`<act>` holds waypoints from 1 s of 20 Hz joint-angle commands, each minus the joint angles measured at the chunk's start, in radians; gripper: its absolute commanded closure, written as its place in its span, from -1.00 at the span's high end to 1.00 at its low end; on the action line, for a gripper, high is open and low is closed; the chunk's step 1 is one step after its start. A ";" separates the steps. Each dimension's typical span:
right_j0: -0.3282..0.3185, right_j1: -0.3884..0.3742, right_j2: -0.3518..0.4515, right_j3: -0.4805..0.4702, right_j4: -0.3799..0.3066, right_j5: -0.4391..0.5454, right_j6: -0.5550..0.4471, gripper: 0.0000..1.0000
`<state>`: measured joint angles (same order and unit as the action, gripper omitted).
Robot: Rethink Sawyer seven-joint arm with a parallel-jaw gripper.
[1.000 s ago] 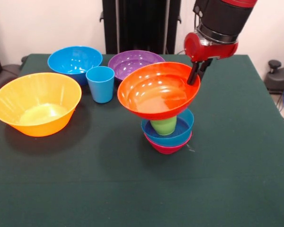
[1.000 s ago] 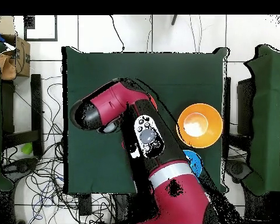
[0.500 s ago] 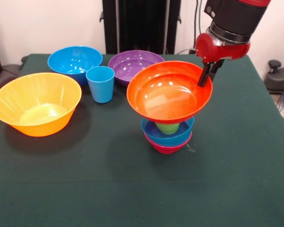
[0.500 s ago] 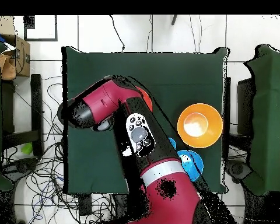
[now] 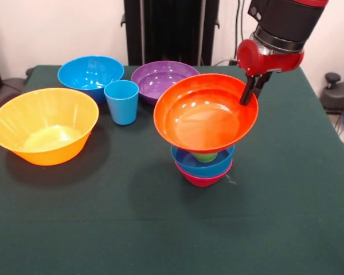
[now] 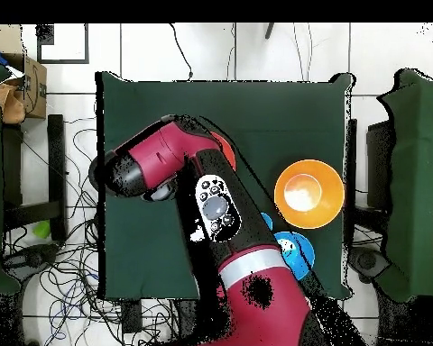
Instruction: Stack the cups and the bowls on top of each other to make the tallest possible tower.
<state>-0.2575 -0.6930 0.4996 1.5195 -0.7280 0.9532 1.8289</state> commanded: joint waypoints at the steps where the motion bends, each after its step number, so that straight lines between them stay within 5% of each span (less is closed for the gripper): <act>1: -0.009 0.006 -0.028 0.016 -0.012 -0.027 -0.023 -1.00; 4: -0.019 -0.033 -0.029 0.043 0.002 0.008 -0.050 -1.00; 9: -0.077 -0.193 0.019 0.165 0.130 0.090 -0.143 -1.00; 20: -0.091 -0.241 0.025 0.195 0.154 0.107 -0.166 -1.00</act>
<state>-0.3408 -0.9039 0.5006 1.6419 -0.5761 0.9812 1.8289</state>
